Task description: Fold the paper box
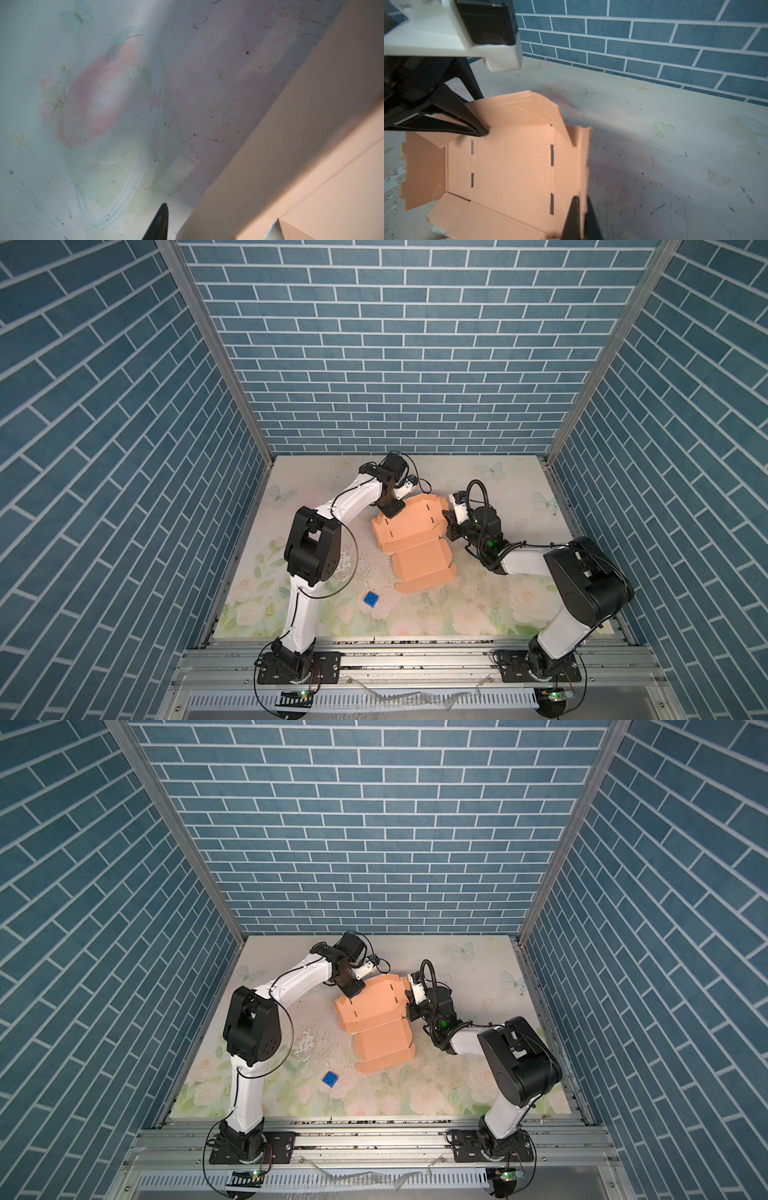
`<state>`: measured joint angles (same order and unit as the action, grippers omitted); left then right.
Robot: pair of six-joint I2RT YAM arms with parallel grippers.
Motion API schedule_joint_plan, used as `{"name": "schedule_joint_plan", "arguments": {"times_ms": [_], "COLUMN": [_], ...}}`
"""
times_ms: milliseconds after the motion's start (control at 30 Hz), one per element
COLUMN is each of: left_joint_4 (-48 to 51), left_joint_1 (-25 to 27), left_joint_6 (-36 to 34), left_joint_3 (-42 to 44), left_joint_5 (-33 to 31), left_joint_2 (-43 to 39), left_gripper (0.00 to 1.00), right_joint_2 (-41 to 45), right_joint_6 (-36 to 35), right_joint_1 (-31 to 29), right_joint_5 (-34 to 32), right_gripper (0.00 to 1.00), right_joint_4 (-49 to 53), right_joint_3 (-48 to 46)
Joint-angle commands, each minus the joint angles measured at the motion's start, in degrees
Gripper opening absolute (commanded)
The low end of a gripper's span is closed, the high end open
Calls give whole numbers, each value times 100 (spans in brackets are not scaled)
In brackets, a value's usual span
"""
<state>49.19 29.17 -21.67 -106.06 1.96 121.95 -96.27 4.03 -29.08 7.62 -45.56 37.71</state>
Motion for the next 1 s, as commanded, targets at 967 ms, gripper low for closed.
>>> {"name": "schedule_joint_plan", "arguments": {"times_ms": [967], "left_joint_4": [102], "left_joint_1": [46], "left_joint_6": [71], "left_joint_3": [-103], "left_joint_5": [-178], "left_joint_2": [-303], "left_gripper": [30], "right_joint_2": [-85], "right_joint_6": [10], "right_joint_1": [61], "right_joint_5": [161], "right_gripper": [4], "right_joint_4": [-244], "right_joint_3": [118]}}
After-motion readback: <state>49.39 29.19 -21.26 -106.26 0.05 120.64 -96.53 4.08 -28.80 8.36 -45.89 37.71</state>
